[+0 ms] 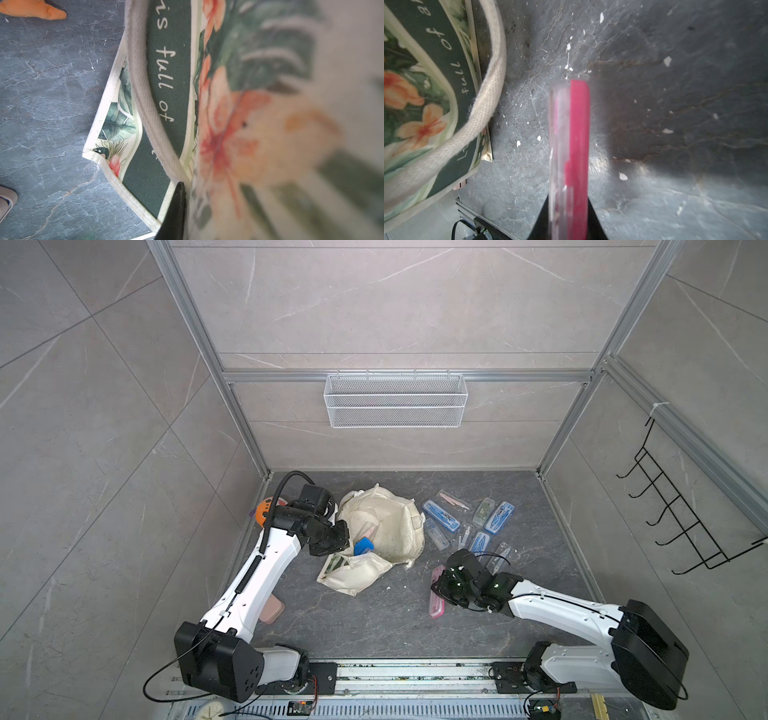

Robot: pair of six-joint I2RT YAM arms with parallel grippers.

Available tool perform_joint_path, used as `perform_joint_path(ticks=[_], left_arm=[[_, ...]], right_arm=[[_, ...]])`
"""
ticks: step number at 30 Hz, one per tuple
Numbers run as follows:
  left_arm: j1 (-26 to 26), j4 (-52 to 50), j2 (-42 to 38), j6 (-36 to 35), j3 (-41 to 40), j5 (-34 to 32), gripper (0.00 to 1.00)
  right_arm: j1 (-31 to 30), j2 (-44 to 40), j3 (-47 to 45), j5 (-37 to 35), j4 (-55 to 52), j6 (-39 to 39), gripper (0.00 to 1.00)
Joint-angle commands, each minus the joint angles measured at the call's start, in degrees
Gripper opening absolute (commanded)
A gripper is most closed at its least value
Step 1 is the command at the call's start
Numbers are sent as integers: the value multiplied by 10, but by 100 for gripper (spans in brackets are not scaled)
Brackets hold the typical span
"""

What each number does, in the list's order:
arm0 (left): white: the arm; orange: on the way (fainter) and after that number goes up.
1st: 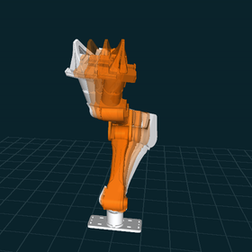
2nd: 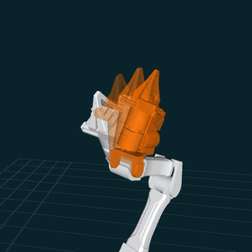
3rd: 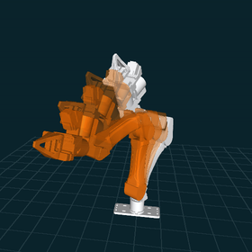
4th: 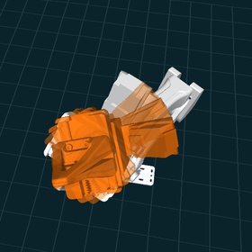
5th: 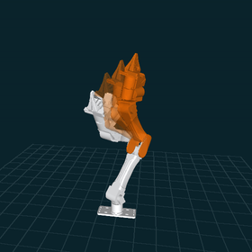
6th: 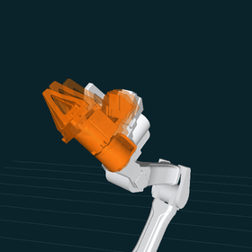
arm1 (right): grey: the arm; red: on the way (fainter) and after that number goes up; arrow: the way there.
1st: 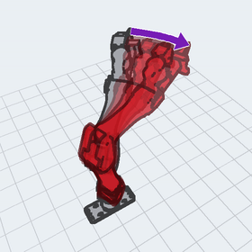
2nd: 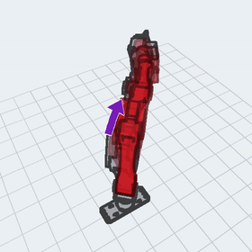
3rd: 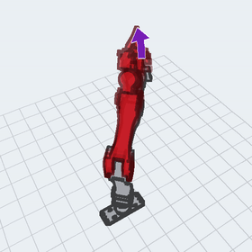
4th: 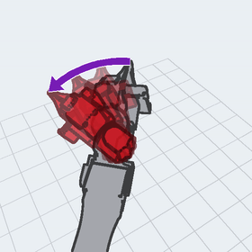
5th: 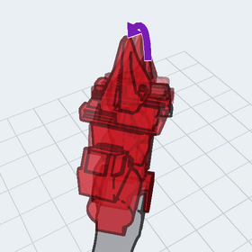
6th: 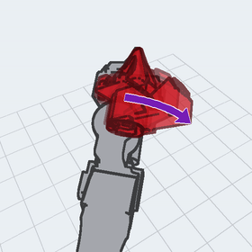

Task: Take out the compass set from the canvas bag
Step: Place the compass set at the center of the board.

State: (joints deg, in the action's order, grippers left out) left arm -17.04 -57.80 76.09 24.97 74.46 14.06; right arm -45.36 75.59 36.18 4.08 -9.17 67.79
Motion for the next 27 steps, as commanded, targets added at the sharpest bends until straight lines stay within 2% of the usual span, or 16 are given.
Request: perform_joint_path(ticks=[1,6,18,22,27], left_arm=[[2,-2,-4,-20,8,11,0],[3,-4,-5,-28,5,27,0],[3,5,-12,-33,-1,64,0],[2,6,-21,-33,-6,72,0],[2,6,-33,-32,-15,83,0]], right_arm=[[3,25,-9,-19,62,23,14],[25,28,-30,-34,60,21,17],[73,53,-101,17,134,34,19],[77,32,-104,9,106,33,28],[80,-13,-103,-5,59,29,34]])
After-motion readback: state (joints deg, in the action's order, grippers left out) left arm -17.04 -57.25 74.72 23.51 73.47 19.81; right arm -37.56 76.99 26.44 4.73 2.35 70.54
